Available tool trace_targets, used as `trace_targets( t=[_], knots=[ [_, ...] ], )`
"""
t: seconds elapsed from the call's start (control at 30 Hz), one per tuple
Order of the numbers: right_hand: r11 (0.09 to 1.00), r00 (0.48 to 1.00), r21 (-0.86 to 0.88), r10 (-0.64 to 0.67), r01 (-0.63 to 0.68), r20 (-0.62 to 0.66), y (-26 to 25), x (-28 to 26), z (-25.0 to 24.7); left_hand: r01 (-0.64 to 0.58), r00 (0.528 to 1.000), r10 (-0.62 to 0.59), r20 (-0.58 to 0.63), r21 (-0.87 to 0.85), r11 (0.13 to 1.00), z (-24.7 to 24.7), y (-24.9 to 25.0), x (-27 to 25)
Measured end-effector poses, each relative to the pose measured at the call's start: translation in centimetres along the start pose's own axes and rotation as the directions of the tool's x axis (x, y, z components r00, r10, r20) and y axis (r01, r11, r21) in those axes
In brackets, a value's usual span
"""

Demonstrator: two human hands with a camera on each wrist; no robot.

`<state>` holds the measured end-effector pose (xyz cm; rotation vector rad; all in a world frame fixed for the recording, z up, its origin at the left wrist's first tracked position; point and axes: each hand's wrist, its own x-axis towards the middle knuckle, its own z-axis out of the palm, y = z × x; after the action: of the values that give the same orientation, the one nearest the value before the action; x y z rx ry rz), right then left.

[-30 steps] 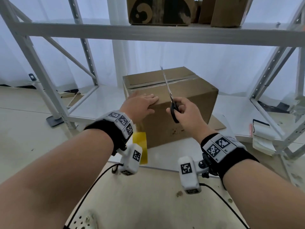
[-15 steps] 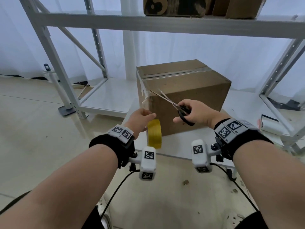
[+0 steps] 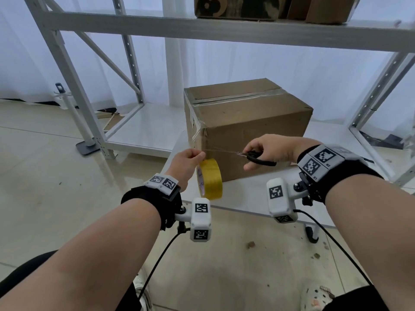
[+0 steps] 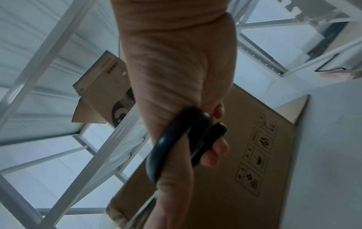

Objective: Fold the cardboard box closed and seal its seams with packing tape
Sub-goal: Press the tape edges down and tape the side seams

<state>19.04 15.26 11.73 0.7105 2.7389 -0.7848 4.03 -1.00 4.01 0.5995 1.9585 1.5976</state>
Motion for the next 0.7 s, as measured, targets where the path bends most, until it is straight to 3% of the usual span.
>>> trace_targets(
  t=[0.23, 0.4, 0.7],
  knots=[
    [1.000, 0.996, 0.013, 0.015, -0.016, 0.086, -0.8, 1.4, -1.3, 0.025, 0.999, -0.022, 0.048, -0.073, 0.997, -0.3, -0.5, 0.4],
    [1.000, 0.994, -0.004, 0.017, -0.016, 0.108, -0.8, 1.7, -1.5, 0.156, 0.982, -0.129, 0.140, -0.207, 0.966, -0.3, -0.8, 0.5],
    [0.999, 0.991, -0.002, 0.032, -0.032, 0.133, -1.4, 2.0, -1.3, 0.132, 0.990, -0.125, 0.062, -0.127, 0.983, 0.2, -1.0, 0.6]
  ],
)
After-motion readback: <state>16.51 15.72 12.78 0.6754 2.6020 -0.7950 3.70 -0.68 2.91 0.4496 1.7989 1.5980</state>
